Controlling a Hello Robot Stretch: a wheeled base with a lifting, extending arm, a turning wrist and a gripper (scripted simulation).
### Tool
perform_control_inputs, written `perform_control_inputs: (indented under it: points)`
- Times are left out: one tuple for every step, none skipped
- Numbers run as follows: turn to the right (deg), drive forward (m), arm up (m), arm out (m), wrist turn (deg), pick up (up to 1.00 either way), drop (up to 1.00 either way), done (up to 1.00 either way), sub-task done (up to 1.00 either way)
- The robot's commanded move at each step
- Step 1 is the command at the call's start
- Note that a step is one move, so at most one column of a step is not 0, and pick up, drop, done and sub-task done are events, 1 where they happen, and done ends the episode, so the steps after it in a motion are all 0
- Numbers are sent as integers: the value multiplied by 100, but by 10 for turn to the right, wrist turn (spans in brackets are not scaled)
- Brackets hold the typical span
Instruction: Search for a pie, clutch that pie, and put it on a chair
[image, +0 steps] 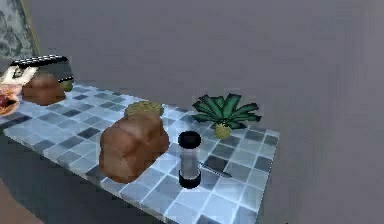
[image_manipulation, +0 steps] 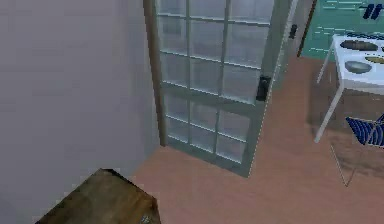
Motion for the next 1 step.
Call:
perform_control_inputs:
  points:
    - [-450,0,0,0,0,0,0,0,0]
